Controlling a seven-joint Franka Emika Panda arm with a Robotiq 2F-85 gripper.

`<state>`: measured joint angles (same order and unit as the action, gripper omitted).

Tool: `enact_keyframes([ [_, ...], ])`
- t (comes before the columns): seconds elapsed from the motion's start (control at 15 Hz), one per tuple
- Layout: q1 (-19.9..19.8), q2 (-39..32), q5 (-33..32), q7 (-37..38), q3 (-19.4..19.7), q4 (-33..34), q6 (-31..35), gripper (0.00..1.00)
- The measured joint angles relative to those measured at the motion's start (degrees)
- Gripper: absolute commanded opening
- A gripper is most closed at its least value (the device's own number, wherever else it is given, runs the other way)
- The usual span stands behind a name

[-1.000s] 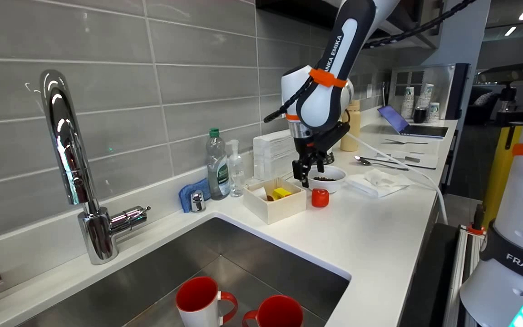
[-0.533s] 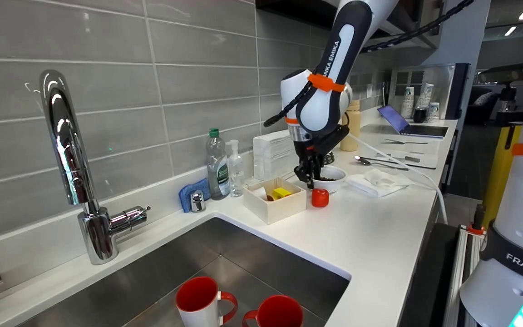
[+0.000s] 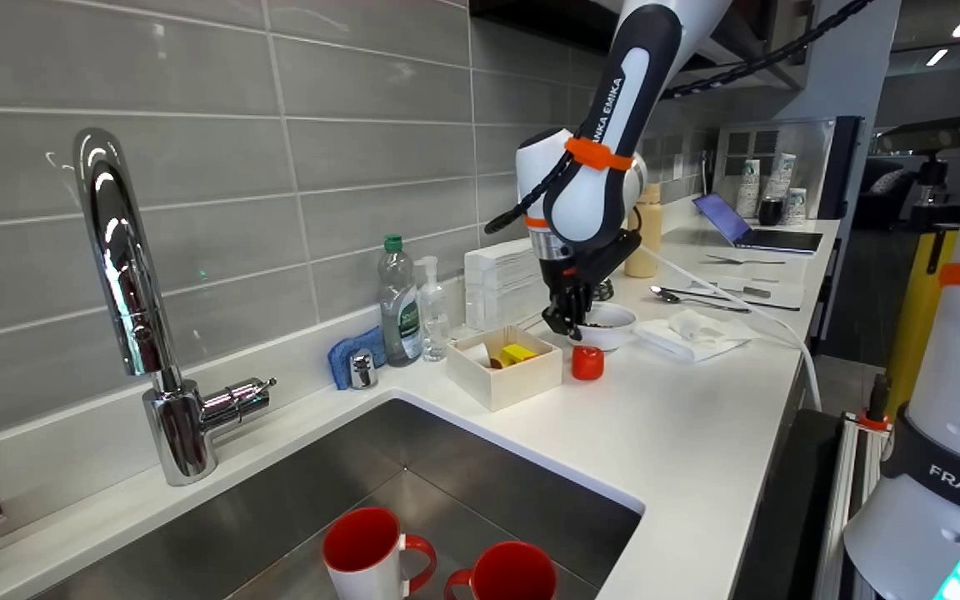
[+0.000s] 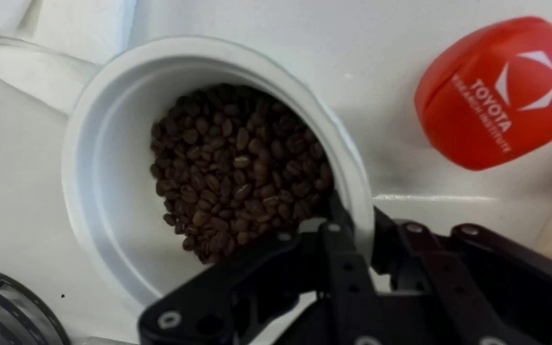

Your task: Move the white bowl a bit forward

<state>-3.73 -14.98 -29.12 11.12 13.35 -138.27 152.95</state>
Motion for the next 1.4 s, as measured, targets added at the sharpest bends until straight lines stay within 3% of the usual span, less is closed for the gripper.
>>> enact_keyframes([
  [0.4, 0.3, 1.2, -0.3, -0.1, 0.4, 0.4, -0.9, 0.0],
  [0.87, 1.2, 6.5, -4.6, 1.0, 0.2, -1.0, -9.4, 0.0],
  [1.4, -0.1, 19.4, -5.3, 6.7, -2.7, -14.5, -11.1, 0.0],
])
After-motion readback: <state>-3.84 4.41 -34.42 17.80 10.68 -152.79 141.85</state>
